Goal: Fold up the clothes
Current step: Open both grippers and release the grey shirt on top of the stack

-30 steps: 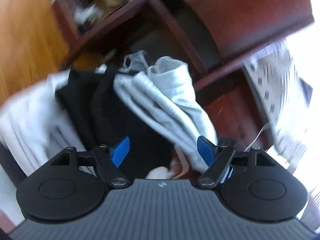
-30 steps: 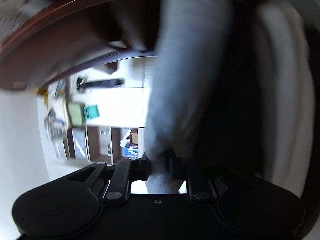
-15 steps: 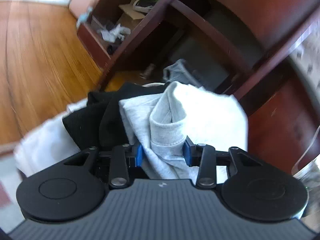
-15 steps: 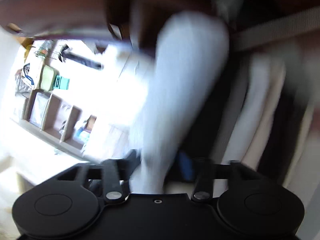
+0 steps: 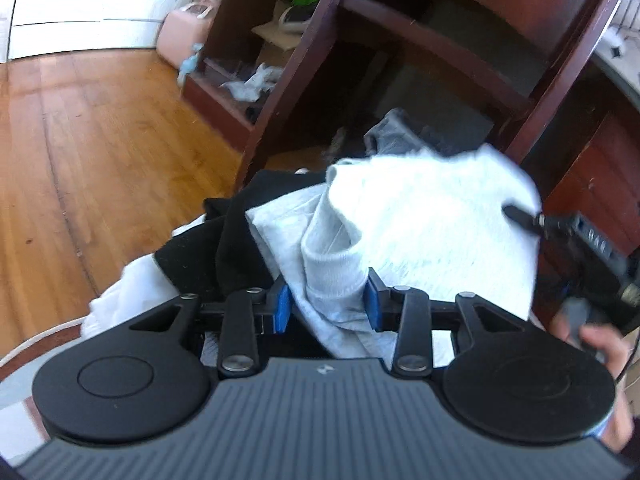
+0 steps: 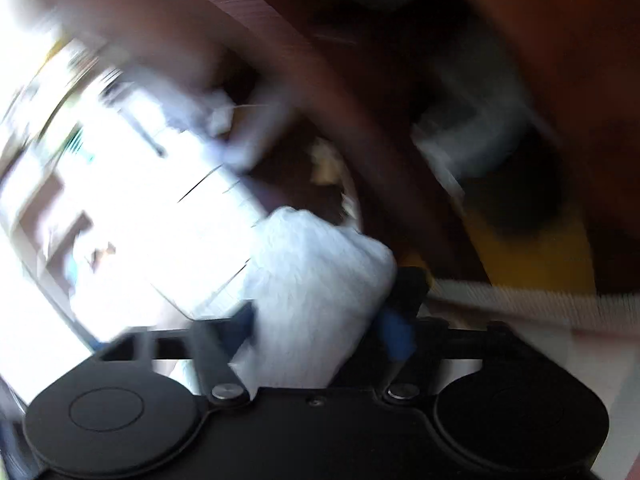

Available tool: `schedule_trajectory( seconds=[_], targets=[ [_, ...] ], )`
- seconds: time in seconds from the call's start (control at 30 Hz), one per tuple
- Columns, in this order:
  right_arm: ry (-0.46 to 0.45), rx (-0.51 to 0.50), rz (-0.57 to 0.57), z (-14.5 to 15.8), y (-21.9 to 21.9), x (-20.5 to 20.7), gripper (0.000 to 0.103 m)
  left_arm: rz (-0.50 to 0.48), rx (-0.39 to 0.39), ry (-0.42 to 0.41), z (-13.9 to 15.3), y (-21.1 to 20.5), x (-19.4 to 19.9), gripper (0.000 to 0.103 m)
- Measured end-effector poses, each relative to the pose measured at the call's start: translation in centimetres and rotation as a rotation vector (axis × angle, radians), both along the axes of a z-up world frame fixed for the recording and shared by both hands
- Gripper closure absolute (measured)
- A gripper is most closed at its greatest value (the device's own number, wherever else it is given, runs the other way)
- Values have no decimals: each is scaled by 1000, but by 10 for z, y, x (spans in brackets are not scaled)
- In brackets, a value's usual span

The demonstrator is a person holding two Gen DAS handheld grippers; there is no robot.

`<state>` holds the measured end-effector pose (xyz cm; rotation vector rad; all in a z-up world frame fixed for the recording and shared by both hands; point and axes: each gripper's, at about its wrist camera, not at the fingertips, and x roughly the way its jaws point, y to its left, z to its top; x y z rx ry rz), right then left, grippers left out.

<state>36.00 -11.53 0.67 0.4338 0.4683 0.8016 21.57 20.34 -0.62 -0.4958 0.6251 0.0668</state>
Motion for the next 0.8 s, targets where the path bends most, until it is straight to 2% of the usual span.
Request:
schedule_trajectory(
  seconds=[0.03,0.07,0.13,0.17,0.23,0.27,0.33,0.43,0.5,0.53,0.57,0.63,0.67,0.73,0.8],
  targets=[
    [-95,-55,30,10,8,-7,53,16,5,7,1,2,-2,68],
    [-154,-74,54,18,14,-13,54,32,10,13,3,4,-4,68],
    [-169,-43,86,23,16,-14,54,54,24,16,5,7,-7,68],
    [-121,-30,64,19,14,-9,50,50,36,10,5,7,-6,68],
    [-1,-74,-35,3,12,4,41,43,43,9,3,7,-2,66],
    [32,-127,-87,-7,12,9,34,37,37,10,2,7,1,66],
    [31,-165,-163,-20,7,9,18,32,23,18,3,6,4,66],
    [-56,-212,-193,-15,2,-2,18,29,101,28,9,-1,8,64],
    [-170,-285,-259,-2,1,-17,19,34,172,19,15,-6,7,63],
    [-238,-317,-312,4,1,-27,22,36,213,-7,21,-9,3,63],
    [-295,-332,-340,11,-1,-33,29,38,255,-35,27,-13,-1,63],
    [-372,-311,-267,19,-4,-48,41,22,349,-112,42,-23,-9,66],
    [-396,-293,-210,19,-4,-54,41,5,389,-143,48,-28,-12,66],
    [-435,-287,-92,16,3,-61,41,-78,404,-182,59,-37,-6,66],
    [-428,-323,6,10,22,-54,41,-210,367,-174,62,-45,13,65]
  ],
)
